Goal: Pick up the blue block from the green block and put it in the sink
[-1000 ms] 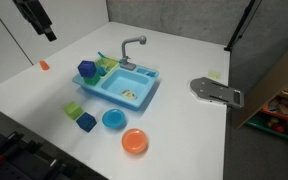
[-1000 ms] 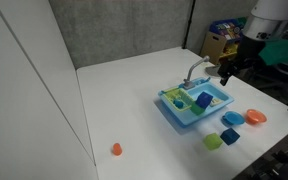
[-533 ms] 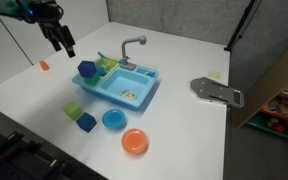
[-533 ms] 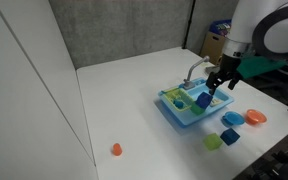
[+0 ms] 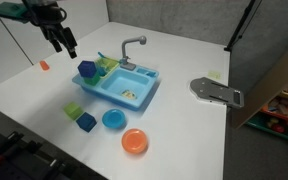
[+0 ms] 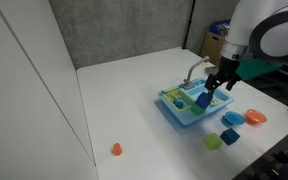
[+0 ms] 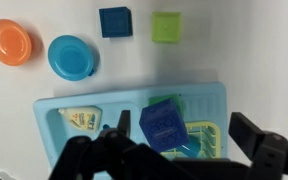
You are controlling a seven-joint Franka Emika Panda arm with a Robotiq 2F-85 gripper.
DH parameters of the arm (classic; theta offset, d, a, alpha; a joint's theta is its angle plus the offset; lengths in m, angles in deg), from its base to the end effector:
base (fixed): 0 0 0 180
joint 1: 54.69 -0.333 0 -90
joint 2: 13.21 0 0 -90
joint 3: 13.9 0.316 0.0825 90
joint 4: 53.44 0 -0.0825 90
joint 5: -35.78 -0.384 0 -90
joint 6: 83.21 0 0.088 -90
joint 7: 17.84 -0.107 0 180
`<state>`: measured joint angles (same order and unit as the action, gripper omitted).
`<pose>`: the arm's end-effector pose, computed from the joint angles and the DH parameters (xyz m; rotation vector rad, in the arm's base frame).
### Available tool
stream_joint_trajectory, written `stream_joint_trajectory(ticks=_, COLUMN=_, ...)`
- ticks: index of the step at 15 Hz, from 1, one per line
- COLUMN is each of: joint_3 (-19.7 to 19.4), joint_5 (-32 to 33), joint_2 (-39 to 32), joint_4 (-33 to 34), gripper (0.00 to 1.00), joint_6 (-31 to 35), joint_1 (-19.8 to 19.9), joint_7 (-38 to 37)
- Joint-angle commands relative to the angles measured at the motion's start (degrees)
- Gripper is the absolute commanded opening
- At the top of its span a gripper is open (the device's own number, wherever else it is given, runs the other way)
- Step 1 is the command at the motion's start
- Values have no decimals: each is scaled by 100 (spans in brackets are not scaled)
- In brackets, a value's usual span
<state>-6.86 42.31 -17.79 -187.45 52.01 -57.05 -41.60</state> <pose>0.4984 0.0812 0.2963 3.0486 -0.2559 -0.0550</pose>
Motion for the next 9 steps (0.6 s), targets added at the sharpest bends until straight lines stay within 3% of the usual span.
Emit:
stream_joint_trajectory(ticks=1, joint_3=-134, joint_5=-302, joint_2=-338, joint_4=235, gripper=100, joint_6=291, joint_1=-61, joint_7=765)
stream_joint_trajectory(ticks=5, joint_3=-153, joint_5=-608, joint_2=-706, joint_4=427, gripper=100, joint_6=677, joint_1=-34, joint_7=1590)
stream_joint_trajectory(ticks=9, joint_3=-261, joint_5=-422, joint_2=-1058, joint_4=571, gripper=100, joint_6=1035, joint_1=-53, joint_7=1889)
